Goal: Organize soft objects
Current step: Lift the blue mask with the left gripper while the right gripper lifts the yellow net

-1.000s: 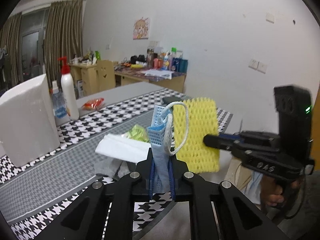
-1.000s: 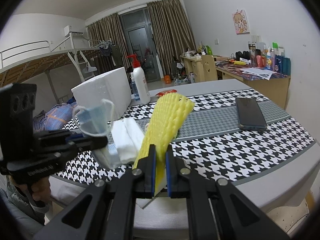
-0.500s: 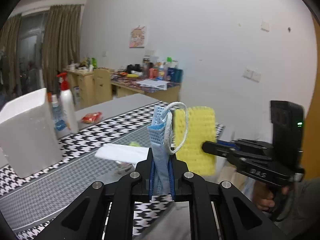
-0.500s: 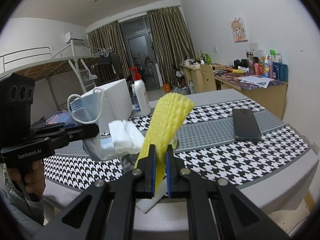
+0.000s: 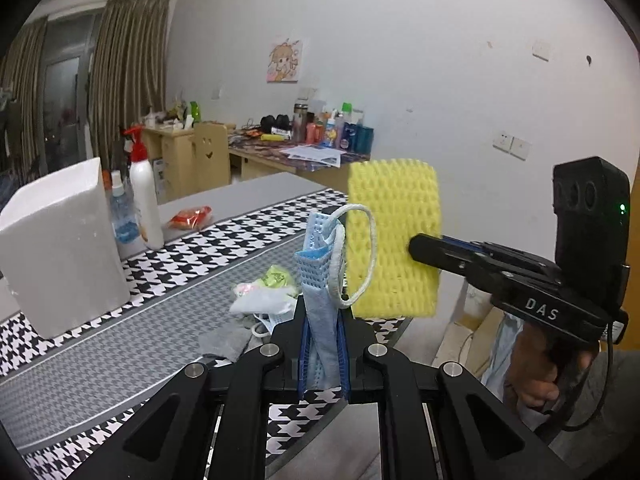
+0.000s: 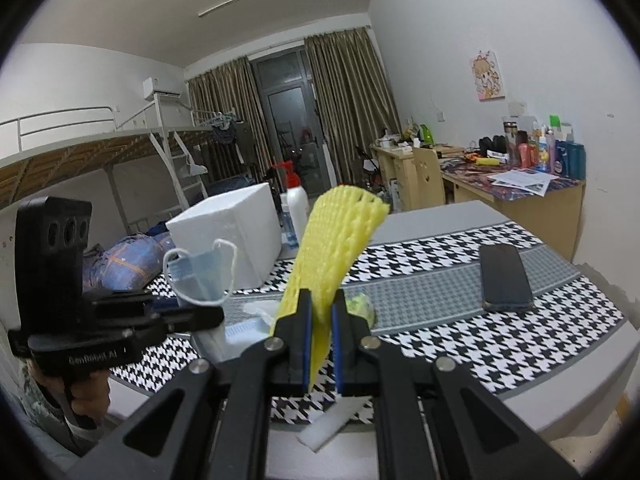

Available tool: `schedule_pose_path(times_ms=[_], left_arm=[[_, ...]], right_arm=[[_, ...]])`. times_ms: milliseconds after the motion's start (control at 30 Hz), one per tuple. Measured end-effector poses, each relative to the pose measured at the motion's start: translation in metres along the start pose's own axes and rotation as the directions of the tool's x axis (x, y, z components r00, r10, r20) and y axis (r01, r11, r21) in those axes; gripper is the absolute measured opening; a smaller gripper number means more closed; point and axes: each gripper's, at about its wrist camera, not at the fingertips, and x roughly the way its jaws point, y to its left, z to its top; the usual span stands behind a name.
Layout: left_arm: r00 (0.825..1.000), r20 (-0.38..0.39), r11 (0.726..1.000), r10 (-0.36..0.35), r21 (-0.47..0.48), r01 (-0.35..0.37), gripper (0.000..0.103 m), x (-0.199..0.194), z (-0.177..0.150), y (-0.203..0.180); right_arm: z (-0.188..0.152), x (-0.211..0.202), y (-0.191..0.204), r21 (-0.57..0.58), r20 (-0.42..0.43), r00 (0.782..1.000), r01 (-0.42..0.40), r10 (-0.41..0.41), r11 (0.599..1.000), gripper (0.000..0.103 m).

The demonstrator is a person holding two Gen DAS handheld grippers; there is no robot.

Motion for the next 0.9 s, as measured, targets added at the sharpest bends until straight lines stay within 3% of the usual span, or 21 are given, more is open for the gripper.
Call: schedule_pose_path(times_ms=[267,400,500,600,900], left_arm=[[1.0,0.024,1.0,-0.016,0.015,0.016,0.013,-0.012,0.003,-0.002],[0.999,0.045,1.0,0.005,0.0,-0.005,0.013,-0.02,0.004,0.007],[0.998,0.056,0.999,0.031,-0.015,-0.03,0.013,-0.025,0.005,0.016],[0.996,0.063,0.998,0.056,-0.037,-0.053,0.013,-0.029,0.005,0.026],[0.988,0.075,0.988,0.137,-0.081,-0.131,0.013,-0.035,0.008,0.05]], right_arm=[[0.004,0.02,0.018,-0.029,-0.018,0.998,-0.063,0.063,0.998,0.012],[0.005,0.044,0.02,-0.052,-0.057,0.998,-0.021,0.018,0.998,0.011],[0.005,0.056,0.023,-0.094,-0.048,0.994,0.094,-0.099,0.991,0.011],[0.007,0.066,0.021,-0.107,-0.054,0.986,0.148,-0.155,0.983,0.011],[0.024,0.062,0.02,-0.116,-0.013,0.974,0.222,-0.225,0.968,0.011]])
